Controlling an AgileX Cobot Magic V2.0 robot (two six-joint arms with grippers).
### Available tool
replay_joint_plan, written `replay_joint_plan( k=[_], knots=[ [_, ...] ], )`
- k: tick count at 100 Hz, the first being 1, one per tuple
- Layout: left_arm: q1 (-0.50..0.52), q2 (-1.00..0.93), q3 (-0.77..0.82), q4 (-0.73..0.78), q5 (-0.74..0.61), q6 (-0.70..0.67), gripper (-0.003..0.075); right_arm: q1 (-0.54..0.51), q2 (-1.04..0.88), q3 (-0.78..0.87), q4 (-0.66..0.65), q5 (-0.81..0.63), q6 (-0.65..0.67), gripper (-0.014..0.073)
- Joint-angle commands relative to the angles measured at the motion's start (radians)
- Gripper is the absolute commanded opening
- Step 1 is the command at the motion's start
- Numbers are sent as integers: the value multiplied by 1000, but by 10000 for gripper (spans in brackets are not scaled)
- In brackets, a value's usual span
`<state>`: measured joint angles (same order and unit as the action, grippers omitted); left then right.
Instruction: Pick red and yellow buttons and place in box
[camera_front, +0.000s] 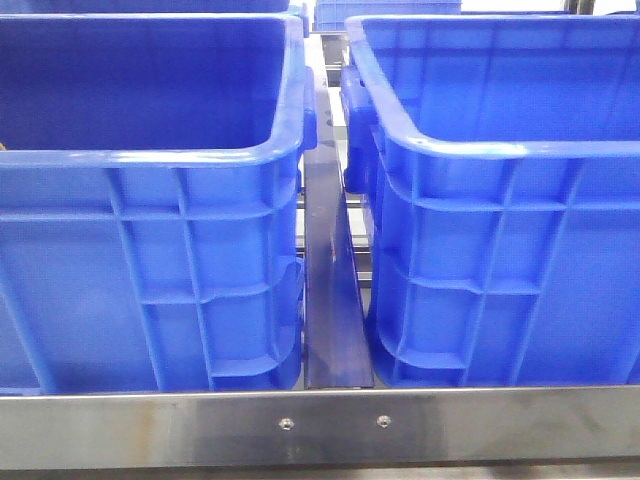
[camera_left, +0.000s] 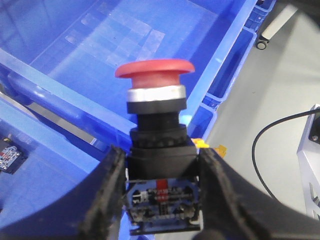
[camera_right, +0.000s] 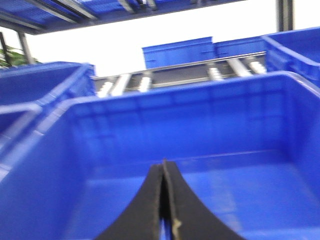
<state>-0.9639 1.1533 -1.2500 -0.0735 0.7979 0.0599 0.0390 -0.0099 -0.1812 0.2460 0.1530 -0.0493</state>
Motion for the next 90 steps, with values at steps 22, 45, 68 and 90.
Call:
replay_joint_plan(
  k=[22,45,68,90],
  knots=[
    [-6,0,-28,-5,-74,-3,-19,-7,222,-454,80,419,5,-88],
    [-6,4,-28,-3,-74,-3,-19,-7,367,-564,255,478,5,-86],
    [-6,4,-28,-3,-74,-3,-19,-7,424,-561,340,504,5,127],
    [-6,4,-28,-3,-74,-3,-19,-7,450,-561,516,505,1,589]
  ],
)
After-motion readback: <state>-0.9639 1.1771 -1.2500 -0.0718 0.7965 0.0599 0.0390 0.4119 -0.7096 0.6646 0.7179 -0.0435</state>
